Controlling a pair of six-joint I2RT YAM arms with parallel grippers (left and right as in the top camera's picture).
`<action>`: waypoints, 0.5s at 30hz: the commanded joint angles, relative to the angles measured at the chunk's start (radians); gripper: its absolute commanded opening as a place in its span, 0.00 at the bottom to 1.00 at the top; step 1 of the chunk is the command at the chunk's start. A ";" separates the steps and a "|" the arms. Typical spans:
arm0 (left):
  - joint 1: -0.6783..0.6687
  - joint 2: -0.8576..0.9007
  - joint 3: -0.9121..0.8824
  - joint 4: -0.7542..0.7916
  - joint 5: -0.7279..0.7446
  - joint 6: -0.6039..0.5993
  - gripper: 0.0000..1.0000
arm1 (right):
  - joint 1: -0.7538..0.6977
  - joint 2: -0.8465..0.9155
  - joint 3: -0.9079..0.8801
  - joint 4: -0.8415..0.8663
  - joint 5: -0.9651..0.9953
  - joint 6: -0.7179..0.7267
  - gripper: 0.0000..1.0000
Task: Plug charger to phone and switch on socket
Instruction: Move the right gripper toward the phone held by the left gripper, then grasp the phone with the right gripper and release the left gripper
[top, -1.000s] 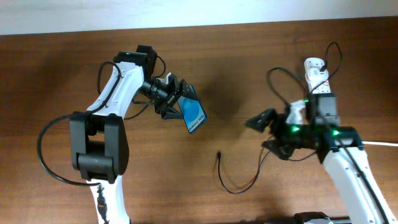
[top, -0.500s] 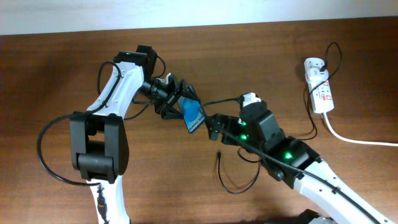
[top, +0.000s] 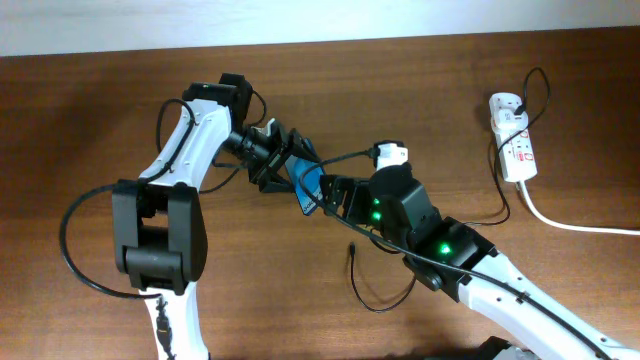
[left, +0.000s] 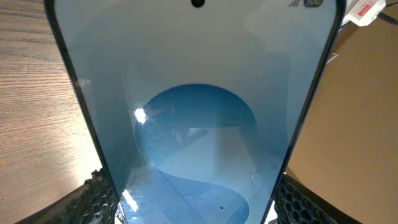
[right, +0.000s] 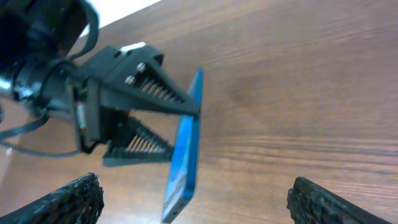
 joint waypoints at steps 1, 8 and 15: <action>0.001 0.005 0.020 -0.011 0.027 0.002 0.51 | -0.006 0.008 0.011 0.003 0.086 -0.012 0.98; 0.001 0.005 0.020 -0.025 0.027 -0.010 0.51 | -0.006 0.008 0.011 0.002 0.085 -0.012 0.98; 0.001 0.005 0.020 -0.053 0.031 -0.073 0.52 | -0.006 0.010 0.010 0.004 0.086 -0.012 0.98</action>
